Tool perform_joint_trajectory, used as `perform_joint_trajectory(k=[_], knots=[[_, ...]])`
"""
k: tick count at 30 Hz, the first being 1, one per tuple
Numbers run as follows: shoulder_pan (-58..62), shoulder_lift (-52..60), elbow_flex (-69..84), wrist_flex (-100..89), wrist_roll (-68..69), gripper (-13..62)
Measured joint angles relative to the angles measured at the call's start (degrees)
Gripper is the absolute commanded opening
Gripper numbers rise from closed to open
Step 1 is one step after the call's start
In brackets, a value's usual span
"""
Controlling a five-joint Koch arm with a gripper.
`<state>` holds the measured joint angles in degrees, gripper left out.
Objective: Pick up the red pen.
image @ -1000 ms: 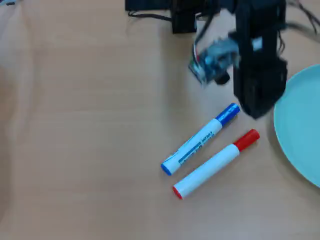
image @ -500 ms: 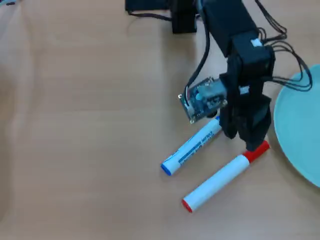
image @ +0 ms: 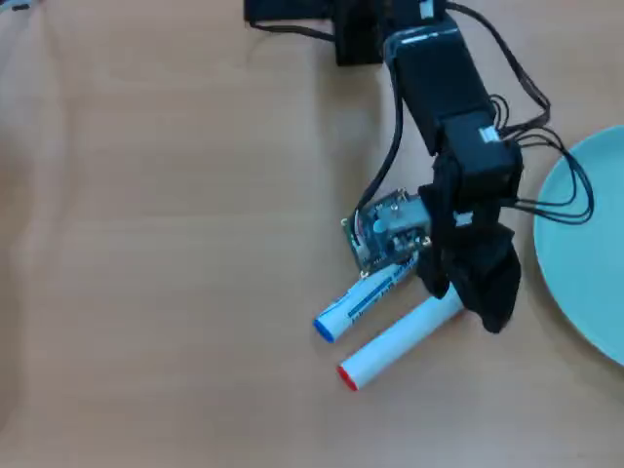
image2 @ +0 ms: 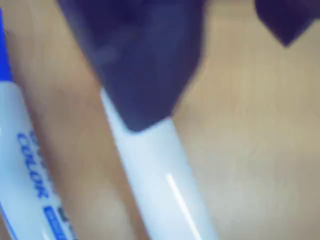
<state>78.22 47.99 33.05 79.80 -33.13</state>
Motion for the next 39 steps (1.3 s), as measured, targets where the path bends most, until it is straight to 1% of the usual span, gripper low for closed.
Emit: perform_joint_trajectory(k=[13, 17, 20, 24, 39], knots=[[1.32, -2.11, 0.00, 1.76, -1.23, 30.2], [1.41, -4.75, 0.00, 1.67, -2.11, 30.2], [1.32, -7.03, -2.72, 1.67, -2.20, 30.2], [1.41, -7.21, -7.03, 1.67, -2.20, 30.2], [1.41, -10.20, -6.94, 1.67, -2.37, 29.4]])
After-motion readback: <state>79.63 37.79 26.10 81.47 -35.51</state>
